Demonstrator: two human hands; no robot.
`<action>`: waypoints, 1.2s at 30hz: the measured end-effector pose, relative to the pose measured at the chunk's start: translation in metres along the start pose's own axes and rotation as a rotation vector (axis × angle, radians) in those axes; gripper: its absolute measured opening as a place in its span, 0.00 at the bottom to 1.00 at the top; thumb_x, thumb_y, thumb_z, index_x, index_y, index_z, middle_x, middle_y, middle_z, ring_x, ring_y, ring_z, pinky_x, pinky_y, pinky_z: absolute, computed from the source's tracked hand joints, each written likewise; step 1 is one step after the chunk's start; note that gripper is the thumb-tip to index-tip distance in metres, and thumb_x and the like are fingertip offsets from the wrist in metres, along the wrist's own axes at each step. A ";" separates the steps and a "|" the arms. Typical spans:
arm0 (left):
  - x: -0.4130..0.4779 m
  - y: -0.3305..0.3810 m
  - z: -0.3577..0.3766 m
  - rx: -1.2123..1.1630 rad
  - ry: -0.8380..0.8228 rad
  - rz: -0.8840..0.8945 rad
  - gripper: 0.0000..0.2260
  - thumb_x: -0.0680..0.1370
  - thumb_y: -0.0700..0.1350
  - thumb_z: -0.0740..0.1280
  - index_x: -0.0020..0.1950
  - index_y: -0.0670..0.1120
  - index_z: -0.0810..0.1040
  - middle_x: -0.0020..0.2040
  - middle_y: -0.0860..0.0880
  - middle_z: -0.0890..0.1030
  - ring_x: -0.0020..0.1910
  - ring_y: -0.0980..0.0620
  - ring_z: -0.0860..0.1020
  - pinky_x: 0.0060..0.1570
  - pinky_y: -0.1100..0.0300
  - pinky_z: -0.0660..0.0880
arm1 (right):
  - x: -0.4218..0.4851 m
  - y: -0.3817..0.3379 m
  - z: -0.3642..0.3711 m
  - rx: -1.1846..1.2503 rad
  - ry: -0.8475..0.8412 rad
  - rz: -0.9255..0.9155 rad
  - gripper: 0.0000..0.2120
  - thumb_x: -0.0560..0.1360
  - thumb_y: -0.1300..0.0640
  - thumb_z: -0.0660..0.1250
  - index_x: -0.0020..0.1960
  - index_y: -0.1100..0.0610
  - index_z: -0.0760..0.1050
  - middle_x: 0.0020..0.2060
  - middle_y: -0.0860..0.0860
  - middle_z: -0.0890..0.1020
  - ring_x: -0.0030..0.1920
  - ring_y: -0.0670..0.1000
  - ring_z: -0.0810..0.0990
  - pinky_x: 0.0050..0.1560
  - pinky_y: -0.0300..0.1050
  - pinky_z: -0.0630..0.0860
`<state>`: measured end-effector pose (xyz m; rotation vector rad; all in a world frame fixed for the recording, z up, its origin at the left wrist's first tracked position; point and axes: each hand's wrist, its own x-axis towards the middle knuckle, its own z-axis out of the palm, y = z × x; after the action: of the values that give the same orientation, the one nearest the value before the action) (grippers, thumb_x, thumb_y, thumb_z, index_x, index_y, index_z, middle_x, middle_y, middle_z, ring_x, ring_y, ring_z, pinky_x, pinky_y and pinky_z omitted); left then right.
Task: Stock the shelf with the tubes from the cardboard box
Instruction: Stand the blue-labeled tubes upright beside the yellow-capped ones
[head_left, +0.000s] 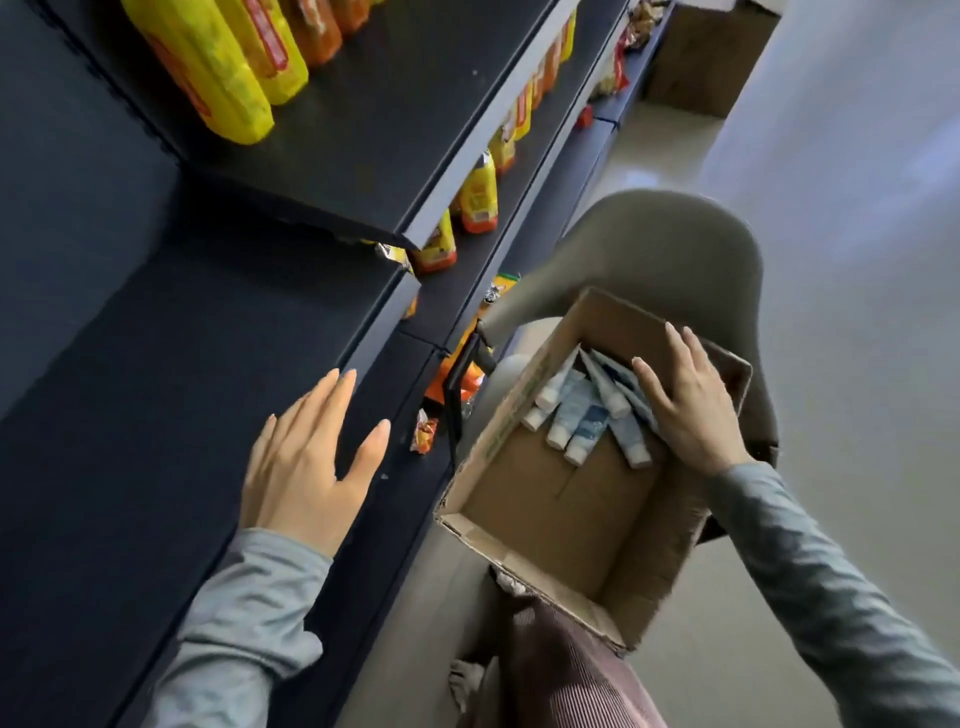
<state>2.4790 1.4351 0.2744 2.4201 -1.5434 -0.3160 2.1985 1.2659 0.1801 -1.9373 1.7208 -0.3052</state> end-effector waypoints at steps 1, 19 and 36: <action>0.004 0.001 0.011 -0.007 -0.028 -0.001 0.36 0.71 0.65 0.46 0.72 0.47 0.65 0.72 0.49 0.67 0.70 0.47 0.66 0.70 0.48 0.57 | 0.002 0.008 0.011 0.027 -0.011 0.030 0.30 0.79 0.44 0.57 0.77 0.55 0.54 0.76 0.56 0.56 0.75 0.56 0.56 0.74 0.55 0.56; 0.082 -0.004 0.170 -0.085 -0.289 0.022 0.35 0.70 0.65 0.45 0.73 0.51 0.62 0.74 0.54 0.62 0.72 0.52 0.62 0.71 0.51 0.52 | 0.091 0.095 0.195 -0.199 -0.359 0.206 0.31 0.79 0.52 0.59 0.76 0.57 0.49 0.75 0.57 0.55 0.74 0.60 0.56 0.68 0.58 0.62; 0.087 0.027 0.208 -0.252 -0.358 0.022 0.33 0.68 0.65 0.45 0.70 0.55 0.66 0.62 0.66 0.61 0.61 0.67 0.60 0.69 0.57 0.54 | 0.177 0.119 0.228 -0.607 -0.222 0.162 0.19 0.77 0.56 0.61 0.67 0.59 0.66 0.65 0.57 0.73 0.67 0.59 0.66 0.65 0.55 0.61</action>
<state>2.4272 1.3251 0.0828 2.2329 -1.5521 -0.9234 2.2400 1.1409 -0.1033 -2.1034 1.9449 0.5329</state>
